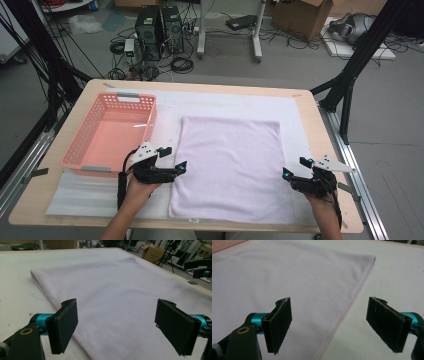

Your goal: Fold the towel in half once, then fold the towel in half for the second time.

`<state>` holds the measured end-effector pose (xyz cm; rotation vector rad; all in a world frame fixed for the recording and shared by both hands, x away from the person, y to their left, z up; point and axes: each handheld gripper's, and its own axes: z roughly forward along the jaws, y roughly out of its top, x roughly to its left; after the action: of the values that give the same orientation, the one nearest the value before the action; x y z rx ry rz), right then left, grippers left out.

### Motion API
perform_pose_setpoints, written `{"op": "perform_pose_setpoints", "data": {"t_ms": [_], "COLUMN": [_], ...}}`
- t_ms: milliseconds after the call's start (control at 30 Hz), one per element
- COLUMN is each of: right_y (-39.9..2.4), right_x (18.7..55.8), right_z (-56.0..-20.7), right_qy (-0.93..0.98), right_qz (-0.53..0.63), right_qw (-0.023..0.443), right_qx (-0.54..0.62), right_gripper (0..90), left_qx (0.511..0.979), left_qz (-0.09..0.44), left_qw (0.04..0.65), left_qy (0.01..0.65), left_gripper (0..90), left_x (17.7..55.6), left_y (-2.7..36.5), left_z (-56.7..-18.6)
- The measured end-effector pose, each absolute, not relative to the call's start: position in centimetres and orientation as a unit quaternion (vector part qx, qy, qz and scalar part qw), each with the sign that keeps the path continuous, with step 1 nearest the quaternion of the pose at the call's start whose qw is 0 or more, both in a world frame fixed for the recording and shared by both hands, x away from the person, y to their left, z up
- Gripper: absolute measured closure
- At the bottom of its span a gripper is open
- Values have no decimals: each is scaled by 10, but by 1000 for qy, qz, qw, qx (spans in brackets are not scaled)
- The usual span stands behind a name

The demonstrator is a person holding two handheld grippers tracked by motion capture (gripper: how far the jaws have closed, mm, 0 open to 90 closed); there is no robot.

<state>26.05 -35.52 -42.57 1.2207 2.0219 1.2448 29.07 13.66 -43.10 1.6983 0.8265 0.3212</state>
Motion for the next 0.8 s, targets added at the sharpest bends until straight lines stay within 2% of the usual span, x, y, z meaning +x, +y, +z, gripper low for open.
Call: {"op": "perform_pose_setpoints", "data": {"t_ms": [500, 667, 800], "right_y": [-356, -356, -355], "right_x": [263, 267, 276], "right_z": [-428, -429, -428], "right_qy": [738, 742, 746], "right_qz": [448, 444, 443], "right_qw": [229, 218, 213], "right_qx": [450, 452, 451], "right_gripper": [194, 194, 194], "left_qx": [725, 720, 729], "left_qz": [164, 151, 148], "left_qw": [577, 586, 568], "left_qy": [338, 340, 352], "left_gripper": [240, 278, 278], "left_x": [301, 309, 322], "left_y": [129, 123, 114], "left_z": [-434, -428, -424]}}
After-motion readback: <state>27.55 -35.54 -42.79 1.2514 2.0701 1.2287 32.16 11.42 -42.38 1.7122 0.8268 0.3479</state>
